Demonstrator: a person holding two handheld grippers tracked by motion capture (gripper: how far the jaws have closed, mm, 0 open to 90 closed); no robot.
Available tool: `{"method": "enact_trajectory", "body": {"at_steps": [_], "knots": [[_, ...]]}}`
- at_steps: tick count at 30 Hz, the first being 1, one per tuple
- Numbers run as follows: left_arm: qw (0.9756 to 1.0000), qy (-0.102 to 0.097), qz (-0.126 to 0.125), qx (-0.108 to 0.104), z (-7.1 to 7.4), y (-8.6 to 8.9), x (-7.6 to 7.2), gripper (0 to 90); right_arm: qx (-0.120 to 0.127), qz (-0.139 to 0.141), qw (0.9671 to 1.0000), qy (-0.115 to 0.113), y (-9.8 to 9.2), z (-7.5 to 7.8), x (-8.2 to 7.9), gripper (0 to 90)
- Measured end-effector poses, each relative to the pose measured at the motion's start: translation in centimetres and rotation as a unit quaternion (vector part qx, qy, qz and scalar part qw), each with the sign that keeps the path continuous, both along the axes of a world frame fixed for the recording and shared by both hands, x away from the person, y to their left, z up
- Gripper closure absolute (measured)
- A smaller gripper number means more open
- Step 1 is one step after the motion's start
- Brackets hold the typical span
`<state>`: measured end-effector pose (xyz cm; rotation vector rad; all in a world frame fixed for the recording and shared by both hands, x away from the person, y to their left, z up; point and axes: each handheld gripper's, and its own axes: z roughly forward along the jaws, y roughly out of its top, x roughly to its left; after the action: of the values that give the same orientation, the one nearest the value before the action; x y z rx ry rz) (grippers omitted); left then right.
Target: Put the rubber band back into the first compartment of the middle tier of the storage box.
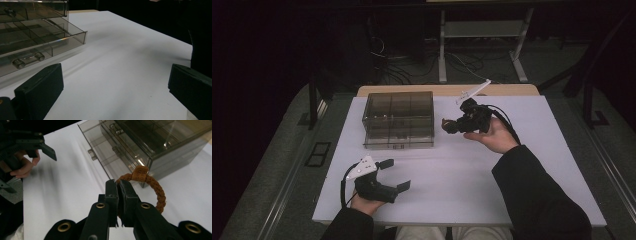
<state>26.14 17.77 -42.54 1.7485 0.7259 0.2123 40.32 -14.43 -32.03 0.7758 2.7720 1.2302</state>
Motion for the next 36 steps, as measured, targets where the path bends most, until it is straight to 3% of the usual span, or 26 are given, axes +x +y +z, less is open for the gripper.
{"method": "enact_trajectory", "body": {"at_steps": [7, 36], "knots": [[1.0, 0.0, -0.002, 0.0, 0.0, 0.0, 0.0, 0.0, -0.004, 0.02, 0.9997, -0.015, 1.8, 0.6, 0.3, 84.6], [1.0, -0.001, -0.006, 0.004, 0.0, -0.1, -0.1, 0.0, -0.005, 0.067, 0.9975, -0.02, 8.0, 0.5, 1.6, 84.7]]}}
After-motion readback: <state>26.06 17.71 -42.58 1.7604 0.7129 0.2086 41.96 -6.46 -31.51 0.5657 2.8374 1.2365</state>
